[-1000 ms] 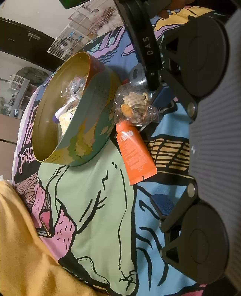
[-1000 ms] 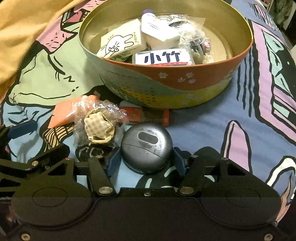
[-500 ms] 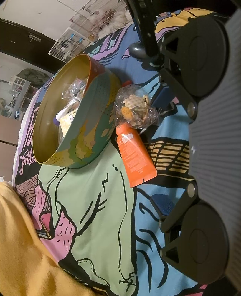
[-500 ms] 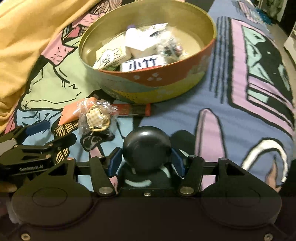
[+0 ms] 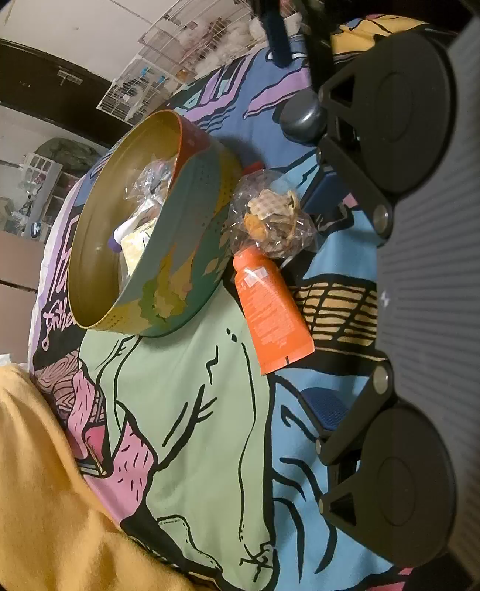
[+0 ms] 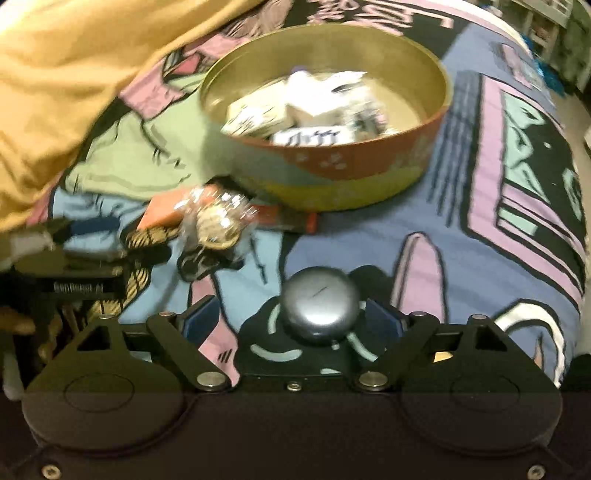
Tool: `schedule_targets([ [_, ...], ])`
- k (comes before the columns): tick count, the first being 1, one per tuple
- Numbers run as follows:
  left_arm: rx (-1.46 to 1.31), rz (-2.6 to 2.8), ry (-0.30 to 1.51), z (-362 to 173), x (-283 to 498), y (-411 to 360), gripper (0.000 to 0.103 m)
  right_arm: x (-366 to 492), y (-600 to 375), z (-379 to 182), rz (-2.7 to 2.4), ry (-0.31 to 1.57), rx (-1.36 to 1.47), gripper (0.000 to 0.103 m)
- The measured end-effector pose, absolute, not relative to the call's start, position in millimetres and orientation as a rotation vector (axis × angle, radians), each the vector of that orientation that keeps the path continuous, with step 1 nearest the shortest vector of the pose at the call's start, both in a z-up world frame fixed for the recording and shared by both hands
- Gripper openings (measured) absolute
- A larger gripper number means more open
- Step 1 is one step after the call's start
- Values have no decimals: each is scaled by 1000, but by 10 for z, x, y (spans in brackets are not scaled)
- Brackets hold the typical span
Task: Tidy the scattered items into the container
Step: 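Close the right gripper on the grey round case and lift it, then carry the grey case over the tin and open the right gripper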
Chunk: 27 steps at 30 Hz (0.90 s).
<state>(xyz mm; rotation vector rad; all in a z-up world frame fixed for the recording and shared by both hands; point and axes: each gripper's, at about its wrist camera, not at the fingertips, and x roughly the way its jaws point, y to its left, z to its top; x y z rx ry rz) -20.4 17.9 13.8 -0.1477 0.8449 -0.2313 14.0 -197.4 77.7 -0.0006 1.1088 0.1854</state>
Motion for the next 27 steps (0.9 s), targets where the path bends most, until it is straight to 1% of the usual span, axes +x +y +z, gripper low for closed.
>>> schedule_targets([
  [6, -165, -231, 844, 141, -210, 203, 103, 184, -1820, 570, 159, 1121, -41, 83],
  [9, -163, -235, 846, 137, -204, 197, 103, 258, -1942, 487, 79, 1150, 27, 82],
  [13, -159, -239, 849, 128, -201, 187, 103, 342, -2108, 302, 39, 1209, 135, 69],
  [14, -159, -240, 850, 126, -201, 186, 103, 351, -2132, 285, 31, 1201, 146, 63],
  [15, -158, -240, 850, 126, -203, 185, 103, 359, -2142, 294, 21, 1196, 149, 59],
  [21, -159, -240, 850, 129, -204, 183, 103, 327, -2104, 346, 16, 1186, 132, 58],
  [27, -155, -248, 848, 130, -215, 175, 103, 208, -2110, 521, 40, 1168, 149, 58],
])
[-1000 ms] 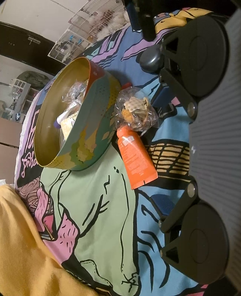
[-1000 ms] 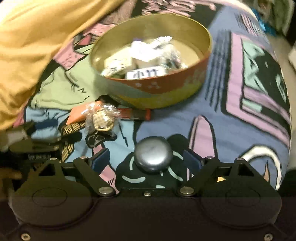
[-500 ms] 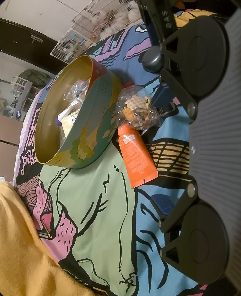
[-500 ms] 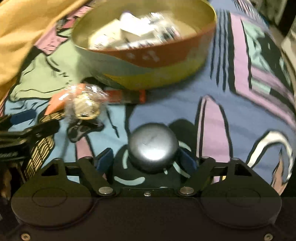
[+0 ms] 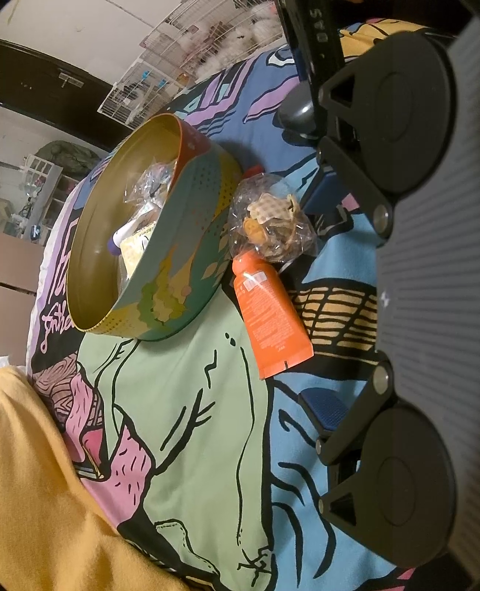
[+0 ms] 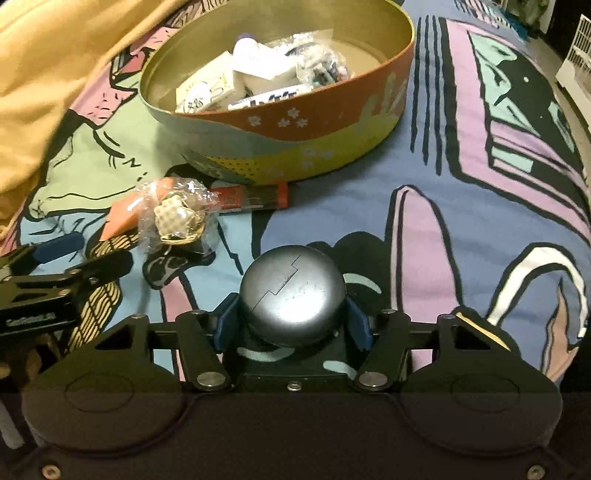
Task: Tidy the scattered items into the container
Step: 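Carry the grey case over the tin and open the right gripper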
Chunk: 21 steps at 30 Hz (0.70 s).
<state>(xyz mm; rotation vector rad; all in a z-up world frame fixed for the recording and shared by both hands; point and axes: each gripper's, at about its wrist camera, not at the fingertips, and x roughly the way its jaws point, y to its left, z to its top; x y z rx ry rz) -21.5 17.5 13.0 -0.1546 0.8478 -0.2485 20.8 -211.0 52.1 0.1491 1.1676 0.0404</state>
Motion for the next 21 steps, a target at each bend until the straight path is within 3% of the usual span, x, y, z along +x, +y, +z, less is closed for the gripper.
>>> schedule_targets([
  [21, -154, -283, 845, 146, -233, 146, 103, 272, -2509, 1504, -11, 1047, 156, 58],
])
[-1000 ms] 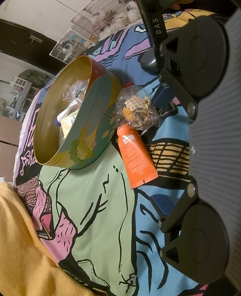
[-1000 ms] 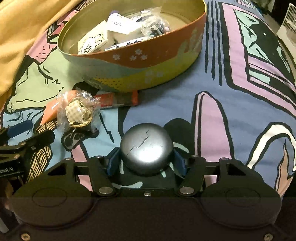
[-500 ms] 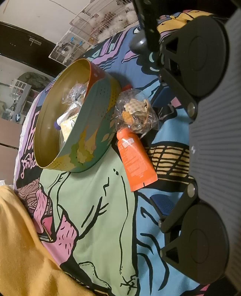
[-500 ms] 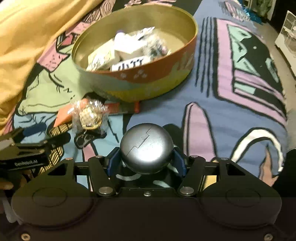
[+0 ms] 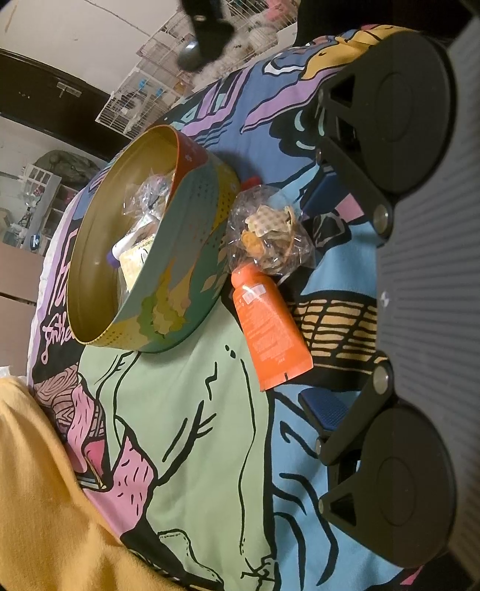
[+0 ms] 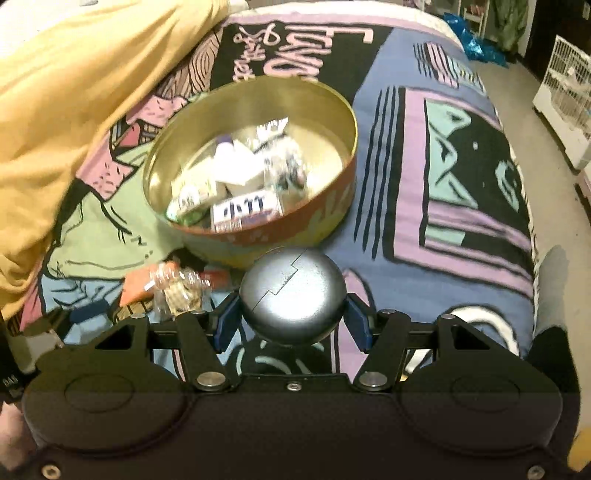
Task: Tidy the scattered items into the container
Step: 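Carry the grey case over the tin and open the right gripper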
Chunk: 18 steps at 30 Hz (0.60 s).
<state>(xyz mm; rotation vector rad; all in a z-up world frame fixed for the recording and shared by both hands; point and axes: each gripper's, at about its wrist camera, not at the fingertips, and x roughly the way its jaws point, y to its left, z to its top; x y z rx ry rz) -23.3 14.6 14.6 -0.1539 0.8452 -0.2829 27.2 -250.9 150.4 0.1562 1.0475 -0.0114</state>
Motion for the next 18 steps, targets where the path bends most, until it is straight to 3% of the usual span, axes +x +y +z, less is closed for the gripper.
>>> schedule_targets([
  [18, -138, -378, 849, 135, -261, 37, 103, 1059, -2134, 2011, 41, 1000, 62, 58],
])
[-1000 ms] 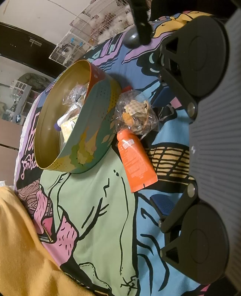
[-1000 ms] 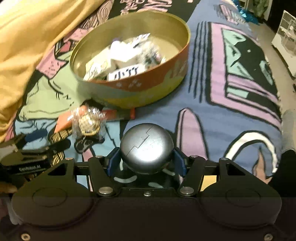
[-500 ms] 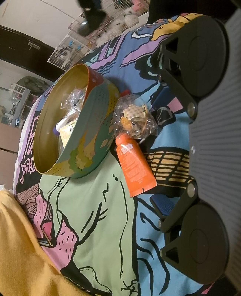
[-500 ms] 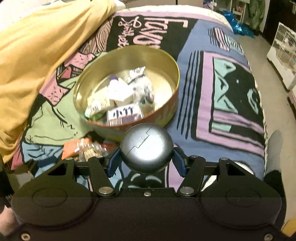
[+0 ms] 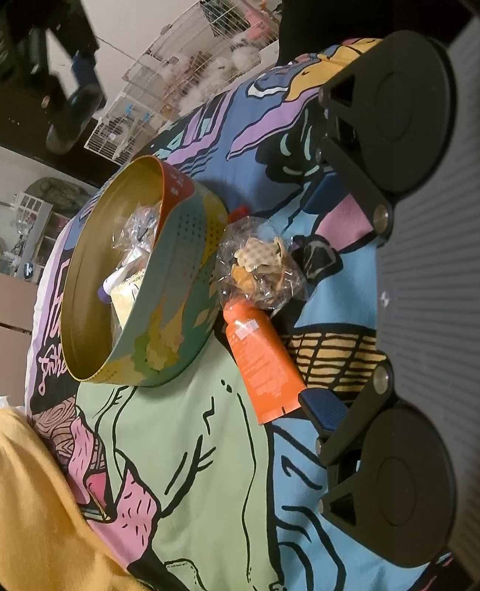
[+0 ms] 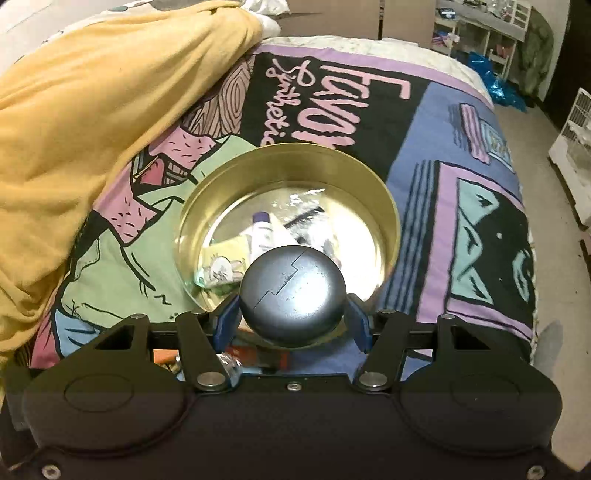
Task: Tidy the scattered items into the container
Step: 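Carry the grey case over the tin and open the right gripper, then withdraw the right gripper from the tin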
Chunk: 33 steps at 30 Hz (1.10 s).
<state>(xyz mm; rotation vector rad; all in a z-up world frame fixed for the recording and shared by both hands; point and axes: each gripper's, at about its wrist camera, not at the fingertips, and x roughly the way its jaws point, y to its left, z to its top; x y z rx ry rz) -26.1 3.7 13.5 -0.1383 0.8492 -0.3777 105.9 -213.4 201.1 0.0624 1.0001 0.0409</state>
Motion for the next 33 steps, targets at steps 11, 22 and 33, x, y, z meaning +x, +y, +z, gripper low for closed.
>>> schedule_targets([
  [11, -169, -391, 858, 117, -243, 69, 103, 1554, -1836, 1899, 26, 1038, 20, 58],
  [22, -164, -389, 868, 94, -232, 61, 103, 1553, -2038, 1826, -28, 973, 98, 93],
  [33, -136, -388, 871, 84, -242, 27, 103, 920, -2442, 1648, -13, 1023, 71, 93],
])
